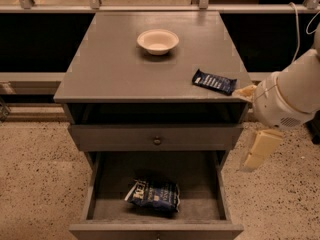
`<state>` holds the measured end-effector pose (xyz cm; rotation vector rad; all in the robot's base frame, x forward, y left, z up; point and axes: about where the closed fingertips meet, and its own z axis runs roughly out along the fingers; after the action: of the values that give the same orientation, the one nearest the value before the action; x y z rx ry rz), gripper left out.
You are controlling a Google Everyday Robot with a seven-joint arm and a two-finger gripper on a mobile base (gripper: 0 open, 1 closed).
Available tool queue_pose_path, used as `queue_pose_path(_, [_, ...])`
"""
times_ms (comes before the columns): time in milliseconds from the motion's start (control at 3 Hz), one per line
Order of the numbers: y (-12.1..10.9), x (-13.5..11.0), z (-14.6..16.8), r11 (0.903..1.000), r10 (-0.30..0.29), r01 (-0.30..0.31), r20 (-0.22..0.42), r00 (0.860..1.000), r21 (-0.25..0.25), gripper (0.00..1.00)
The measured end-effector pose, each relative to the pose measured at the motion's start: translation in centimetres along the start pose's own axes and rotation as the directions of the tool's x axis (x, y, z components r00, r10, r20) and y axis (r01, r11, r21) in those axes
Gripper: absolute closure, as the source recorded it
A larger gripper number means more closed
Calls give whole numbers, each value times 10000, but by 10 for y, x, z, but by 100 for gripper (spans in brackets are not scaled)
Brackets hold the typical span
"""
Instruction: Pick blue chip bag from middle drawer and place on counter
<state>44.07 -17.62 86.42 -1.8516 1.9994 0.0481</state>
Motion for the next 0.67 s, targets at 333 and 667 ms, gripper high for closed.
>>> queue_pose_path(333, [-1,0,-1,10000,-5,5,-15,10000,12,0])
queue_pose_path(667, [14,-10,39,9980,-285,318,597,9978,-546,0])
